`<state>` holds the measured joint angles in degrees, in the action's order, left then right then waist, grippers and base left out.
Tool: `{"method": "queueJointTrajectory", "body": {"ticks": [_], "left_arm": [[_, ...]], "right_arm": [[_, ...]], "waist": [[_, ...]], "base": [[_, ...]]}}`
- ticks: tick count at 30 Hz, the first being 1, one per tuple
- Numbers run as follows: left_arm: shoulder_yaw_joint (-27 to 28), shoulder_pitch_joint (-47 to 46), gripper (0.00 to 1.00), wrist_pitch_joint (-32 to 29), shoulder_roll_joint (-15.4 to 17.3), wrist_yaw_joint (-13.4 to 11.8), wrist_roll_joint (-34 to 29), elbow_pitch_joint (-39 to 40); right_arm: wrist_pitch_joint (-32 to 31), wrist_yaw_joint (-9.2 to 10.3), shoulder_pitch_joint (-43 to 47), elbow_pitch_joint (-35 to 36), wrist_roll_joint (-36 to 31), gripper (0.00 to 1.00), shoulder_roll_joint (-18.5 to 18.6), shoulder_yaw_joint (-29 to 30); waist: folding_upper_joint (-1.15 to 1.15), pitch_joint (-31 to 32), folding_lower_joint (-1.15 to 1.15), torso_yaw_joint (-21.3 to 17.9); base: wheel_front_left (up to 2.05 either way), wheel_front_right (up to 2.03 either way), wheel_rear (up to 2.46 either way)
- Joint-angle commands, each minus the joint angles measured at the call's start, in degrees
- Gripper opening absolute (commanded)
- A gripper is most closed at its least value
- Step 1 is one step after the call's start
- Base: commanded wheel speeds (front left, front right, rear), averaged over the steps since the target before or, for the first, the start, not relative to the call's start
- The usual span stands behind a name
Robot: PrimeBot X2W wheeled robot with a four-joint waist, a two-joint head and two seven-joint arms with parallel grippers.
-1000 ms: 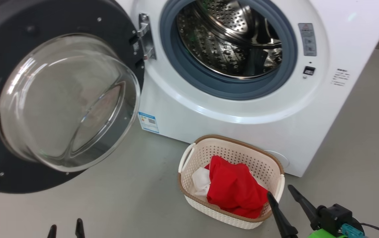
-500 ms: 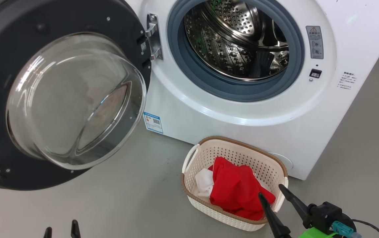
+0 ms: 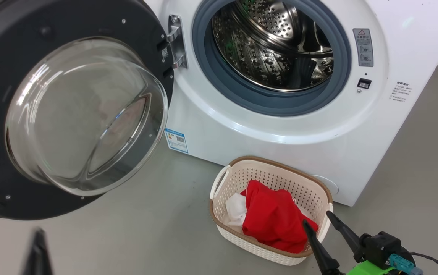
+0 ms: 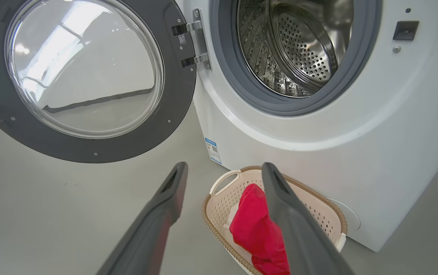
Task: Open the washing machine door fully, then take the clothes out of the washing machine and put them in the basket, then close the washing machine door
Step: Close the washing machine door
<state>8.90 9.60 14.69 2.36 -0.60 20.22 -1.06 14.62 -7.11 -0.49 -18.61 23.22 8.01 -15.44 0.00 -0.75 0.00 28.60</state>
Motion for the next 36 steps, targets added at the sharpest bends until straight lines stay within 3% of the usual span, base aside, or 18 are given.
{"method": "queueJointTrajectory", "body": {"ticks": [1, 7, 15, 20, 27, 31, 36], "left_arm": [[5.20, -5.48, 0.00, 0.31, 0.52, 1.42, -1.53, 5.15], [13.53, -13.91, 0.00, 0.31, 1.71, 5.23, -5.66, 11.02], [22.26, -31.28, 0.00, 0.31, 13.54, 7.91, -4.89, 4.04], [23.33, -39.58, 0.00, 0.31, 19.97, 8.05, -1.75, -5.36], [22.28, -49.86, 0.00, -0.69, 26.60, 8.07, 10.86, -27.58], [20.03, -54.83, 0.00, -6.75, 30.29, 8.08, 17.77, -39.28], [15.34, -57.96, 0.00, -17.68, 33.11, 8.08, 25.69, -46.61]], "right_arm": [[0.38, -0.37, -0.94, 1.46, -0.28, 1.00, 0.35, -0.38], [0.38, -0.37, -0.79, 1.66, -0.61, 1.00, 0.55, 0.49], [0.38, -0.37, -1.02, 2.26, -1.21, 1.00, 0.67, 1.90], [0.38, -0.37, -0.82, 2.88, -1.67, 1.00, 1.05, 3.32], [0.38, -0.37, -0.81, 3.56, -2.24, 1.00, 1.44, 4.56], [0.38, -0.37, -0.86, 3.73, -2.51, 1.00, 1.32, 4.69], [0.38, -0.37, -1.34, 4.00, -2.67, 1.00, 1.61, 4.54]], "waist": [[0.00, -0.61, 0.00, 0.04], [0.00, -1.73, 0.00, 0.19], [0.00, -3.87, 0.00, 0.22], [0.00, -5.31, 0.00, 0.35], [0.00, -6.93, 0.00, 0.74], [0.00, -7.52, 0.00, 0.85], [0.00, -8.97, 0.00, 0.55]], "base": [[0.00, 0.00, 0.00], [0.00, 0.00, 0.00], [0.00, 0.00, 0.00], [0.00, 0.00, 0.00], [0.00, 0.00, 0.00], [0.00, 0.00, 0.00], [0.00, 0.00, 0.00]]}}
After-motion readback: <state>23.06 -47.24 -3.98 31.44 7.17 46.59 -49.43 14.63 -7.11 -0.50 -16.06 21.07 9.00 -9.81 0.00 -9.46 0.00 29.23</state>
